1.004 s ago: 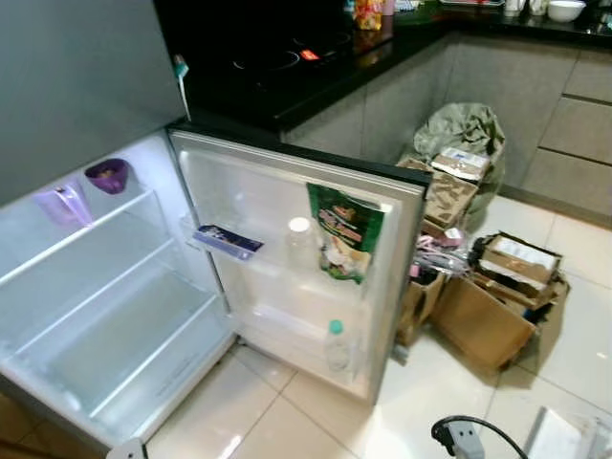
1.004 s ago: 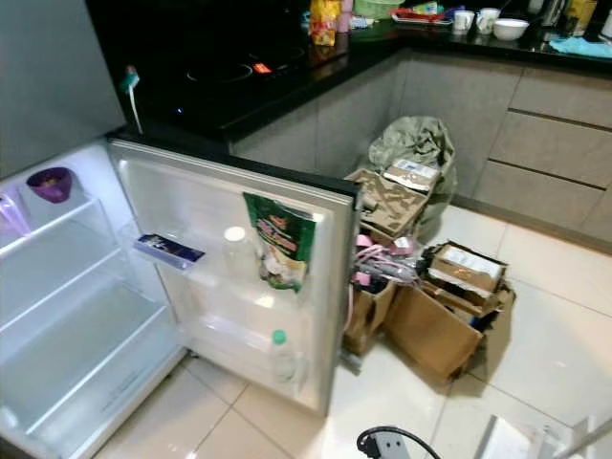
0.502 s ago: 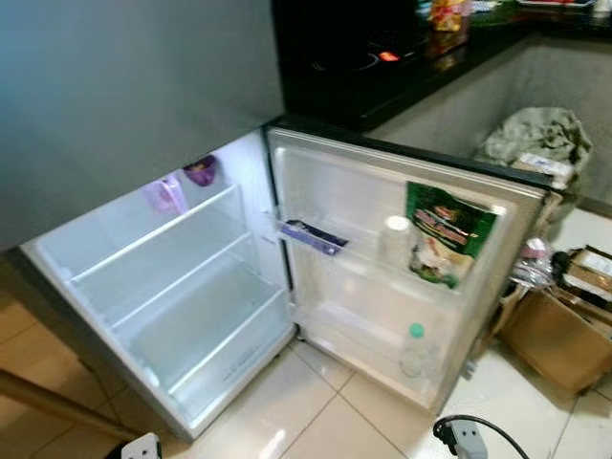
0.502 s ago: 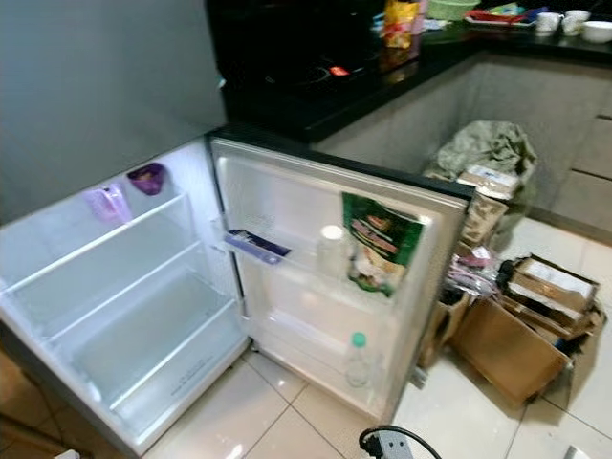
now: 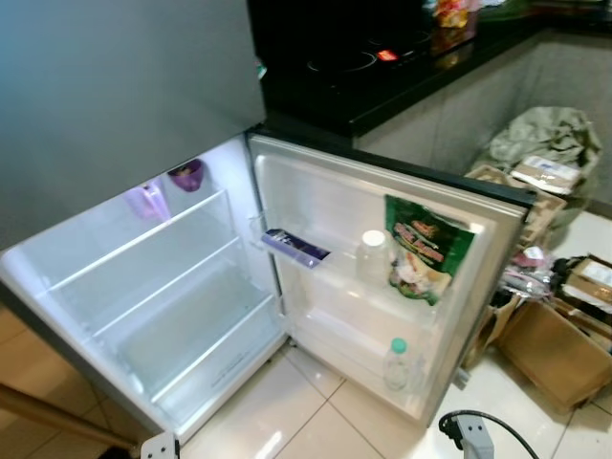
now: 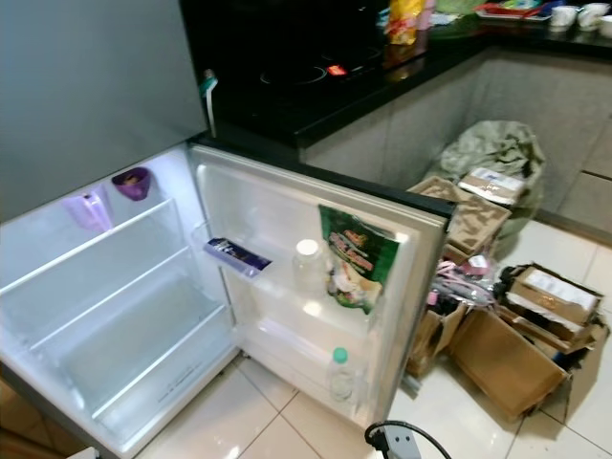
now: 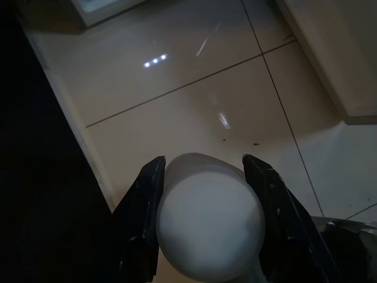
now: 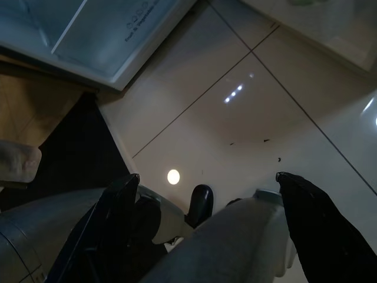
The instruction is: Restocking fridge
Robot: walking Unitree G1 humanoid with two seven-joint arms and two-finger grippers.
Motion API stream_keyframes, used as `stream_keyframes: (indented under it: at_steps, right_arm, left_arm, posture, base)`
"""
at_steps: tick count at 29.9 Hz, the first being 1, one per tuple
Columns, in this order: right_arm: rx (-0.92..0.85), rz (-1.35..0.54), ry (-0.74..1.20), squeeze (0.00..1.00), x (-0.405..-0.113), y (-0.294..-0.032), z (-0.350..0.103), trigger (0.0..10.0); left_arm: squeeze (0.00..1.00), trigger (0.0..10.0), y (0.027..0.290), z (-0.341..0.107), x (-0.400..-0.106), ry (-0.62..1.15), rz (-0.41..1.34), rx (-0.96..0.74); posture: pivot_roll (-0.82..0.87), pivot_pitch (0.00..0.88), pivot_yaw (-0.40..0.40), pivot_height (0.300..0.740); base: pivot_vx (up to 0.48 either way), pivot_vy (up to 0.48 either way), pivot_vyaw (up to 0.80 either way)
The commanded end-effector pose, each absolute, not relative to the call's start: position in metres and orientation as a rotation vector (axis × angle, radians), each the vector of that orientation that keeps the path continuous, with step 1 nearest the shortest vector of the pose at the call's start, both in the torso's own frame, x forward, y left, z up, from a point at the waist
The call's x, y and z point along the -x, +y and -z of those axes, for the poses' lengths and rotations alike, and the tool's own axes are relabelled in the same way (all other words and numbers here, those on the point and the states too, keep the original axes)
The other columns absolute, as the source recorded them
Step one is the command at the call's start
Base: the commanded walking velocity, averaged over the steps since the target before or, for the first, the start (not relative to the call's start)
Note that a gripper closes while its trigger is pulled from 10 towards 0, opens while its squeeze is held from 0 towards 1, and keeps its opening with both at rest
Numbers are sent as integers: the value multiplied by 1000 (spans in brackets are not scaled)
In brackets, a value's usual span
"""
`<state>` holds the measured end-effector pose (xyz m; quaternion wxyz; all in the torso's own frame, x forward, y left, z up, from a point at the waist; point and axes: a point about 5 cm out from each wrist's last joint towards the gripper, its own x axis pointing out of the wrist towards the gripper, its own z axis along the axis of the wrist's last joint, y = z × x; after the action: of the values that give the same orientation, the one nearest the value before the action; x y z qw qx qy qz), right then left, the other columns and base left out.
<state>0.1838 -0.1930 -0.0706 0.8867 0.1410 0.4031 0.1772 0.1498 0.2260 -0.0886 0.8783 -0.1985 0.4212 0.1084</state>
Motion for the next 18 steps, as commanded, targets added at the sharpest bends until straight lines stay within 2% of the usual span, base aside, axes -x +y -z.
stream_keyframes:
  at_steps: [1, 18]
  right_arm:
    - [-297, -368, 870, 0, -177, -189, 75, 10000]
    - [-219, -206, 966, 0, -160, -204, 86, 10000]
  left_arm:
    - [0, 10000, 224, 91, -144, 902, -215, 400]
    - [0, 10000, 221, 95, -137, 914, -232, 417]
  posture:
    - [-85, 58, 70, 740]
    - [-80, 48, 58, 740]
  base:
    - [0, 0, 0]
    - [0, 0, 0]
